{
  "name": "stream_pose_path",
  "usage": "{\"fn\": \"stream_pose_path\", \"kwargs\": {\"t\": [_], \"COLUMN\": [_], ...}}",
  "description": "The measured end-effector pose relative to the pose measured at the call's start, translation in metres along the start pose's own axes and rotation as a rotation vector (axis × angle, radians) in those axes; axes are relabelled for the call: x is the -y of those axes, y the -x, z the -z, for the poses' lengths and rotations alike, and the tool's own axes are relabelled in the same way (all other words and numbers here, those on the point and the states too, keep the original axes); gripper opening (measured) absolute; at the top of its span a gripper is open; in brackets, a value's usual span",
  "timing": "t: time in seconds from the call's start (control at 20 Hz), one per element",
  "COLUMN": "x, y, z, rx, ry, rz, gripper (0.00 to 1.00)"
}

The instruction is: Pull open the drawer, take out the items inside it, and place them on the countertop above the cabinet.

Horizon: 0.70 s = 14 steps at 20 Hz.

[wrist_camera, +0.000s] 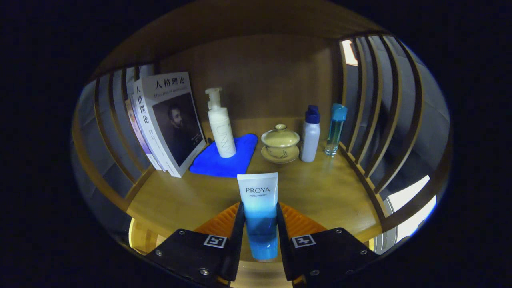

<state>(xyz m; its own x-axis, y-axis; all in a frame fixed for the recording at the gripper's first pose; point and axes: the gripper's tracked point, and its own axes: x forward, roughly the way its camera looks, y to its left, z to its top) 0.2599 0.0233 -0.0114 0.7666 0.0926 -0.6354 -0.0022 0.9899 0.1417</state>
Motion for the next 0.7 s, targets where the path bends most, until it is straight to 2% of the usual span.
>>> {"fn": "stream_pose_path", "kwargs": {"t": [0.25,0.45,0.6,0.7], "x": [-0.003,-0.009,-0.016,-0.016], "y": [-0.014,-0.017,0.002,0.021], "z": [0.006,0.003,-0.009,-0.019], "rx": [-0.014,0.026,0.097,0.16], "ry": [0.041,0.064,0.053,0.038], "rz": [-0.017,-0.058,-0.089,-0.08], "gripper": [0.45,0.54,0.96,0.96]}}
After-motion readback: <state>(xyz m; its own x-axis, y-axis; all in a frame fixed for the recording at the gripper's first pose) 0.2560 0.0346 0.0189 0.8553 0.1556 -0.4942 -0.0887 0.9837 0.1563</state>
